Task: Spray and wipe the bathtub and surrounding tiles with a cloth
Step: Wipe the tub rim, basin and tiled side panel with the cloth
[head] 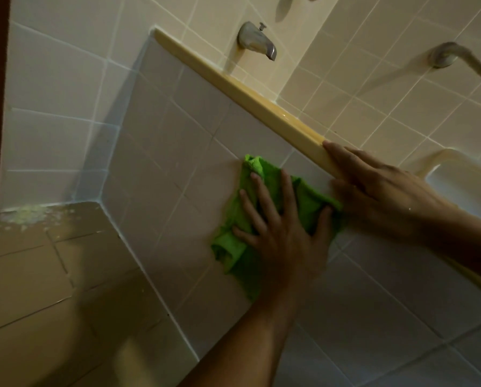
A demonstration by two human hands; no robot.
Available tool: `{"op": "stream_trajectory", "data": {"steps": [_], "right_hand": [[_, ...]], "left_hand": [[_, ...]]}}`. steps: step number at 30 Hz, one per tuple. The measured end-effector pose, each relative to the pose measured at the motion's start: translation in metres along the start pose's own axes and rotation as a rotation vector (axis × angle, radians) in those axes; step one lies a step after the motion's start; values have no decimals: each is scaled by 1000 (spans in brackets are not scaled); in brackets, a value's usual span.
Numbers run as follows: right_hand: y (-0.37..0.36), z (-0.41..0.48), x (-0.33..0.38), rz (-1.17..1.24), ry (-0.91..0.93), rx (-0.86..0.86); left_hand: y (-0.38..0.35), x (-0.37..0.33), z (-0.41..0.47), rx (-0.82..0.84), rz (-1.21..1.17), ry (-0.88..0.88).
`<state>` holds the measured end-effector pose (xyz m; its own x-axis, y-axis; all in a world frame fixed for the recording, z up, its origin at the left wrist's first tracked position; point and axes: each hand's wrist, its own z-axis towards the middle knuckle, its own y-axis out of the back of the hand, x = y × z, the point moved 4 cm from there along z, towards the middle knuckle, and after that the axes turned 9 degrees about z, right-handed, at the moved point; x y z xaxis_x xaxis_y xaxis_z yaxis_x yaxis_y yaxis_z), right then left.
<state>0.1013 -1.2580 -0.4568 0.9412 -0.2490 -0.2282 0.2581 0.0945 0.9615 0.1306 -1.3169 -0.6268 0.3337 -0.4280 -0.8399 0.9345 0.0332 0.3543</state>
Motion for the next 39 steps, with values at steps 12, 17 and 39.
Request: {"op": "stream_trajectory", "data": {"steps": [12, 17, 39], "right_hand": [[-6, 5, -1, -17, -5, 37], [-4, 8, 2, -20, -2, 37], [-9, 91, 32, -106, 49, 34]], "left_hand": [[13, 12, 92, 17, -176, 174], [8, 34, 97, 25, -188, 208], [-65, 180, -46, 103, -177, 745]]}}
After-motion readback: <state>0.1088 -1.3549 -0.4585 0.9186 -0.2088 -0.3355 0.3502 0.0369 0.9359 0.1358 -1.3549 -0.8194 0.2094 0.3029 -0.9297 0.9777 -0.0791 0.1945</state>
